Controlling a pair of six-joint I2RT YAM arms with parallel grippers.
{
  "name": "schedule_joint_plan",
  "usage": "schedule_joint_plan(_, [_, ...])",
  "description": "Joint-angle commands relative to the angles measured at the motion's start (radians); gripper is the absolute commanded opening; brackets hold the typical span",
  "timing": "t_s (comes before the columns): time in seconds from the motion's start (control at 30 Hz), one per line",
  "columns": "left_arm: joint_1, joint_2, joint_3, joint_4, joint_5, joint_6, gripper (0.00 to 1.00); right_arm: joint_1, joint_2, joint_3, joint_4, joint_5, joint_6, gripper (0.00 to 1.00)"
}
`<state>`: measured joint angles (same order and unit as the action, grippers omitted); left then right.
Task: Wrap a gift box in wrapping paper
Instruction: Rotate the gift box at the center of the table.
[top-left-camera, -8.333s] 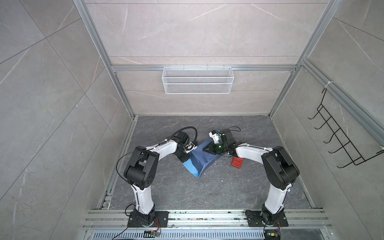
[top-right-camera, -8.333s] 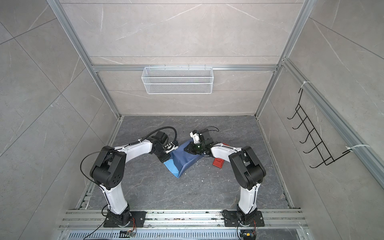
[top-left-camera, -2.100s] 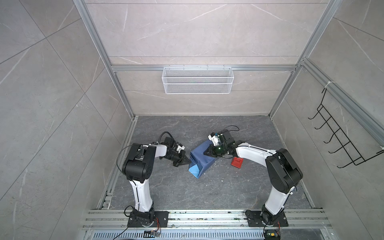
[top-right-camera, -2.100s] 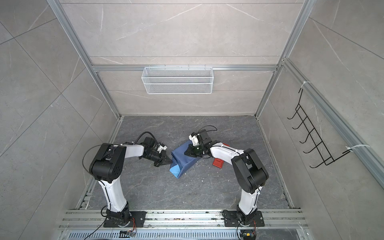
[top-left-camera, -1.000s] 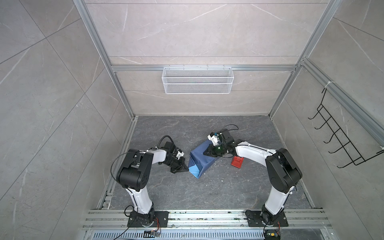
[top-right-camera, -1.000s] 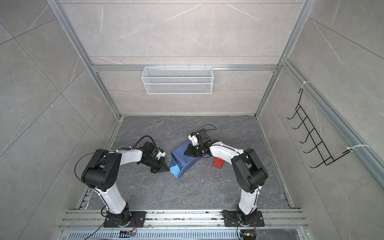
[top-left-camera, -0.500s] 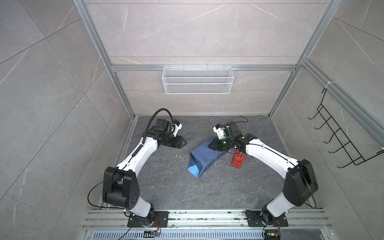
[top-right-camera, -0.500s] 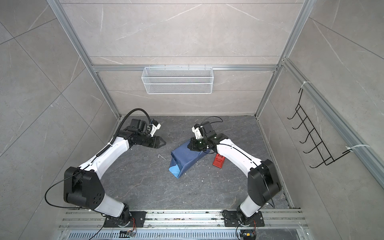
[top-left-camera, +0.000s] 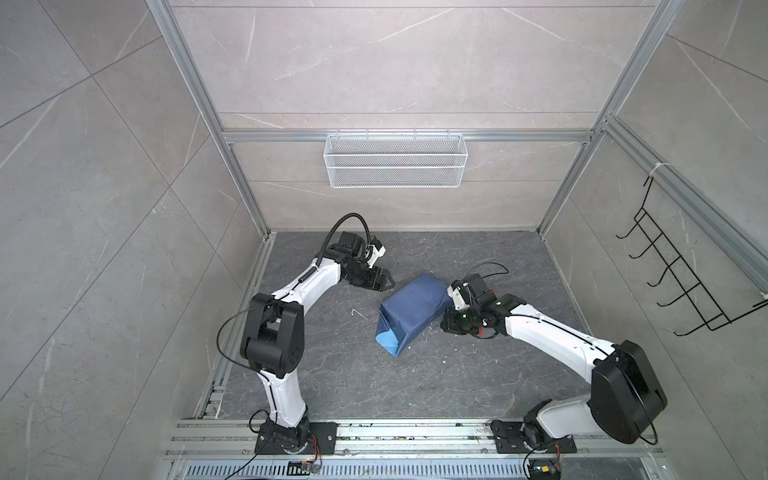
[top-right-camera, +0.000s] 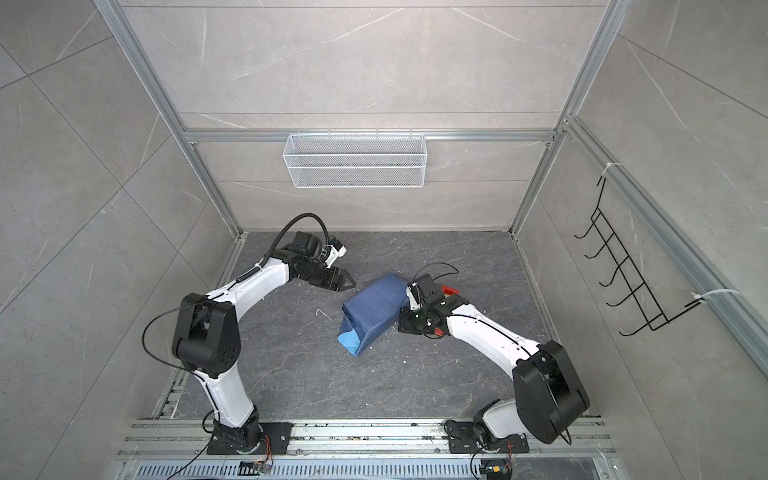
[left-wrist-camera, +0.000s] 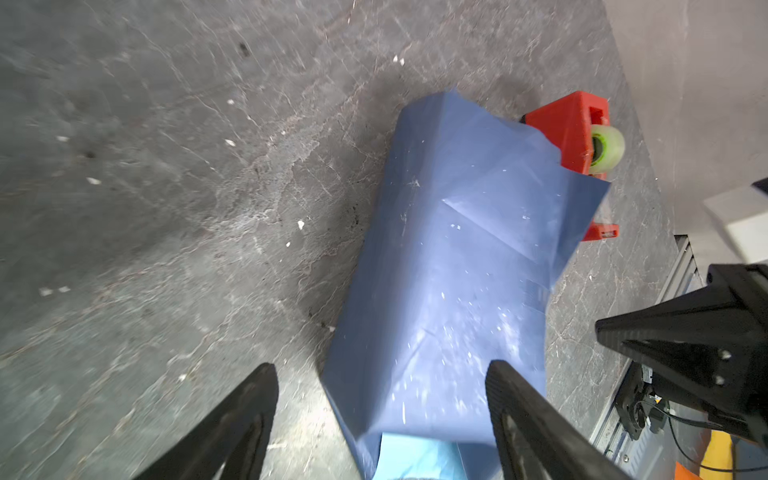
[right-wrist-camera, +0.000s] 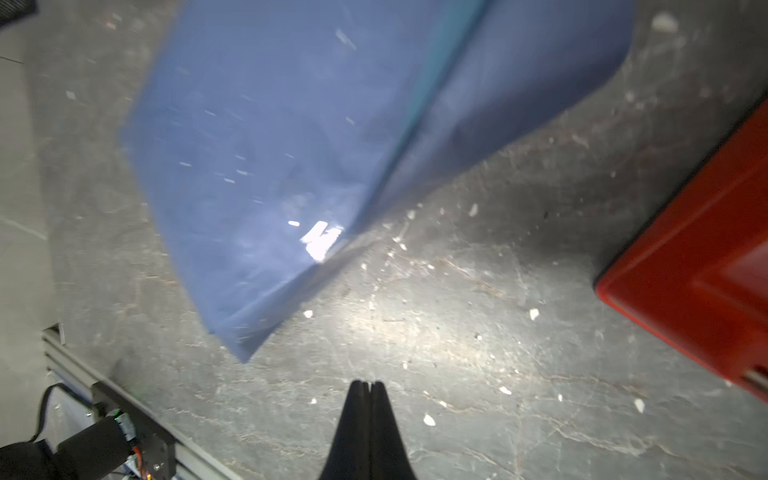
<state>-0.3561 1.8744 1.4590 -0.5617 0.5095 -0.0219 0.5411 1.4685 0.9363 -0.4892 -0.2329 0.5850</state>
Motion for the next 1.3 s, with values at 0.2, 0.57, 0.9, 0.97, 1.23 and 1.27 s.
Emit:
schedule_joint_plan(0.2, [-0.036,0.048,0.023,-0.017,0.109,-0.061,0.83,0.004,0.190,0.115,0.102,0.037,0.029,0.00])
schedule_joint_plan(0.57, [-0.039,-0.066,-0.204,0.103,0.199,-0.188,0.83,-0.030,0.332,0.299,0.085,-0.021,-0.040,0.00])
schedule_joint_plan(0.9, [-0.054,-0.261,-0.342,0.135,0.086,-0.126,0.83,-0.058,0.438,0.449,0.038,-0.106,-0.117,0.00])
schedule_joint_plan(0.97, [-0.046,-0.309,-0.291,0.044,-0.027,0.014,0.84,-0.070,0.390,0.416,0.039,-0.105,-0.110,0.00])
schedule_joint_plan(1.23, [-0.037,-0.366,-0.276,0.024,-0.071,0.525,1.00,-0.076,0.188,0.256,-0.012,-0.031,-0.133,0.01])
schedule_joint_plan(1.27, [-0.046,-0.358,-0.273,0.019,-0.057,0.598,1.00,-0.076,0.178,0.237,-0.008,-0.042,-0.134,0.01])
